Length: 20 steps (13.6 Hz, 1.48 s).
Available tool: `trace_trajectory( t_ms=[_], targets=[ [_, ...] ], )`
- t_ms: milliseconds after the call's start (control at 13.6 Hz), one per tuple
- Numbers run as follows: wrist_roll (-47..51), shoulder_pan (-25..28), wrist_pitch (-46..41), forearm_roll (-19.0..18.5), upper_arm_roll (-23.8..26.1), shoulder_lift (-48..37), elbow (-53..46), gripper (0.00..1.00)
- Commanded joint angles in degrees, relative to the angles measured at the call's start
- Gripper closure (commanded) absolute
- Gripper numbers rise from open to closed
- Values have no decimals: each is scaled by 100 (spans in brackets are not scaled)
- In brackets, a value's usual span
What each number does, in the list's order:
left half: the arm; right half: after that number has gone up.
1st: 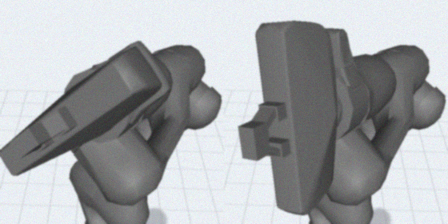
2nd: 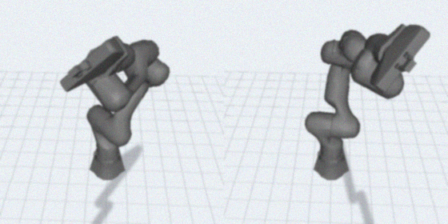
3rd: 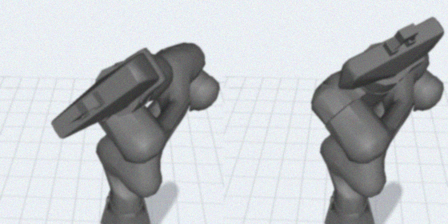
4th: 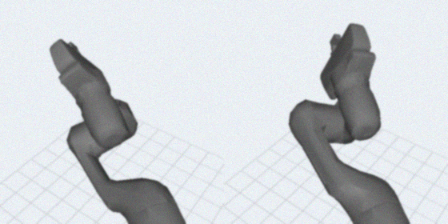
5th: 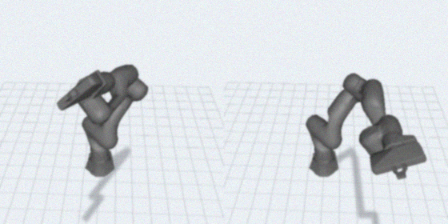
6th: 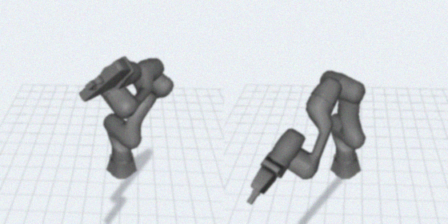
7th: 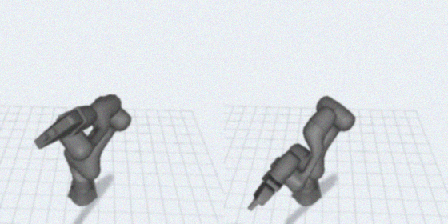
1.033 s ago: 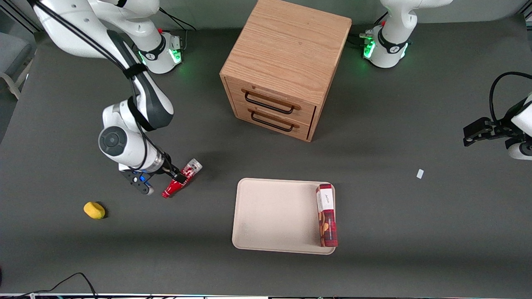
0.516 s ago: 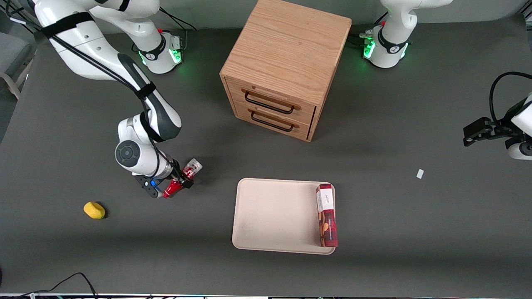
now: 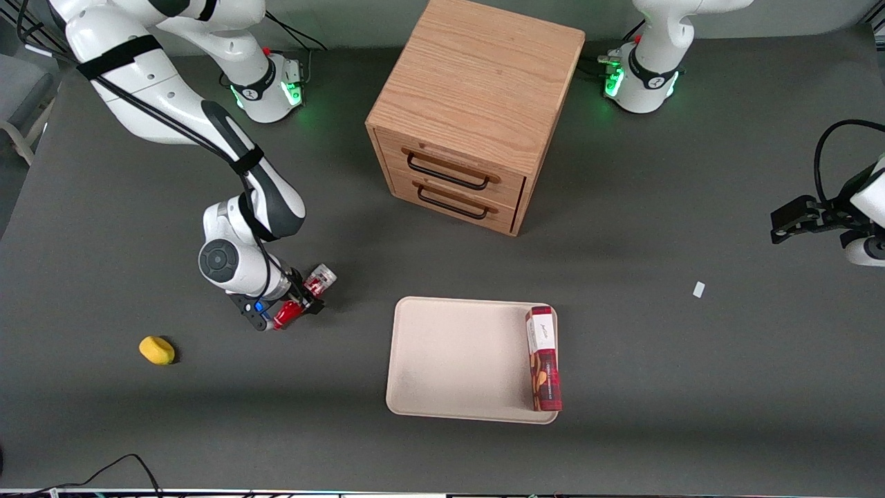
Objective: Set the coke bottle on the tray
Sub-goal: 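Lift the bottle and carry it over the white tray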
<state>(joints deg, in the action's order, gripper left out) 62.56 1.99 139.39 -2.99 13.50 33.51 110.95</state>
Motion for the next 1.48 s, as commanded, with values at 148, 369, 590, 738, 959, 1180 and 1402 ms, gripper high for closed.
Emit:
trace_trajectory(
  t_ms=[148, 369, 590, 738, 959, 1180, 1402],
  targets=[
    [204, 29, 106, -176, -5, 15, -21, 80],
    [187, 47, 54, -176, 4, -55, -169, 96],
    [99, 65, -602, -263, 74, -143, -870, 96],
    [-15, 161, -1245, -447, 240, -135, -1617, 94],
    [-586, 327, -2053, -896, 443, 154, -2873, 94],
    [-1418, 984, -2661, -914, 365, 865, -4463, 94],
    [-3156, 1460, -2540, -897, 347, 1743, -5678, 94]
  ],
)
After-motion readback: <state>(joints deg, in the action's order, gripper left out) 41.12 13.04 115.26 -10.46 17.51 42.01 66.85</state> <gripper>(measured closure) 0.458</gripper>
